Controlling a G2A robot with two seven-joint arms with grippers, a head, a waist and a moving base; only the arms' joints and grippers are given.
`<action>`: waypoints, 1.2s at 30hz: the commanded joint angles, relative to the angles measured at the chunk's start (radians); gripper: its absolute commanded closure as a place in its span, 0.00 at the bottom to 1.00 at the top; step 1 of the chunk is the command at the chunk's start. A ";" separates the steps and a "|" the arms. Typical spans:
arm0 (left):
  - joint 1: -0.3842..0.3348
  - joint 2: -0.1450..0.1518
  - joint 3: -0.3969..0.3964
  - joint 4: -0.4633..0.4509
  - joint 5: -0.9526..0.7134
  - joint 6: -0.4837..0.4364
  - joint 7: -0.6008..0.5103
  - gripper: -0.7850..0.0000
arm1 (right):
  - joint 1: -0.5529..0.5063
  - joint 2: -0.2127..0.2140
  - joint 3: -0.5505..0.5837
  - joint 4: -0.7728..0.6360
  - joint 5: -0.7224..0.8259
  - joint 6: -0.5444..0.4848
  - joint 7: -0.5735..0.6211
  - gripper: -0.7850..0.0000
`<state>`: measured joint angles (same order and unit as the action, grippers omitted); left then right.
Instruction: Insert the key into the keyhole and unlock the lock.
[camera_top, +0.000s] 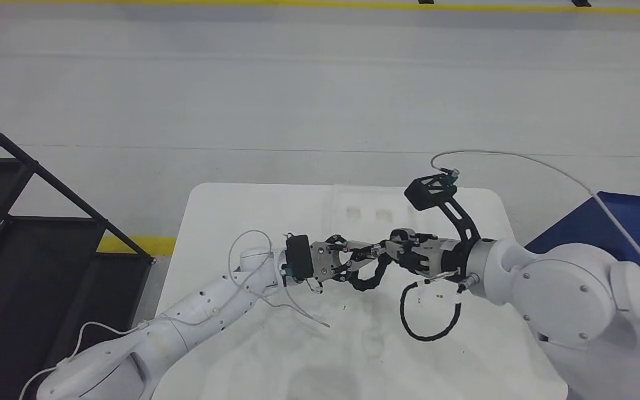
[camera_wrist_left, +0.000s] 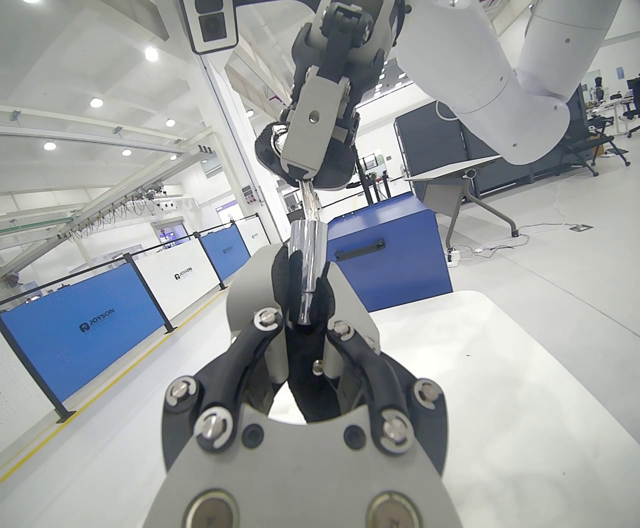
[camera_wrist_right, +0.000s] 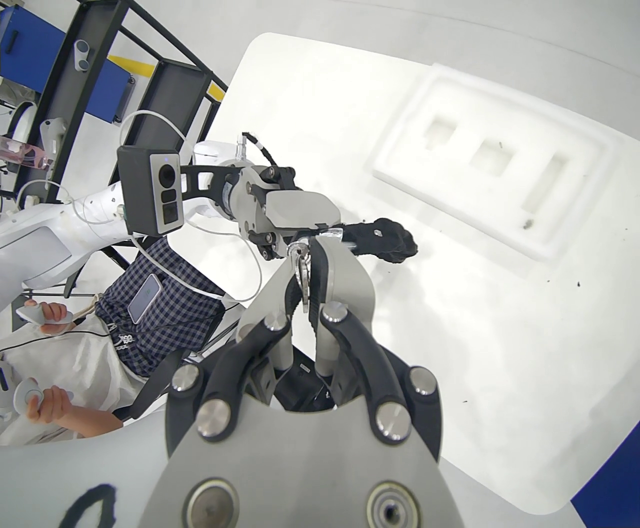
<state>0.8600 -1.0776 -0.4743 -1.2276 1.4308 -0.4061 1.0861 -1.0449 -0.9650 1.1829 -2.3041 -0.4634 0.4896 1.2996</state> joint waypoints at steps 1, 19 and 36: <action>0.005 -0.001 -0.007 -0.001 0.003 -0.005 0.000 1.00 | -0.003 0.001 0.002 -0.001 0.000 0.000 -0.005 1.00; 0.041 -0.020 -0.067 0.000 0.041 -0.044 0.001 1.00 | -0.006 0.003 -0.008 0.000 0.019 -0.008 -0.031 1.00; 0.066 -0.036 -0.110 -0.003 0.069 -0.085 0.000 1.00 | -0.007 0.004 -0.014 0.002 0.021 -0.008 -0.072 1.00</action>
<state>0.9252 -1.1130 -0.5823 -1.2310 1.4985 -0.4898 1.0853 -1.0516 -0.9606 1.1687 -2.3020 -0.4424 0.4814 1.2284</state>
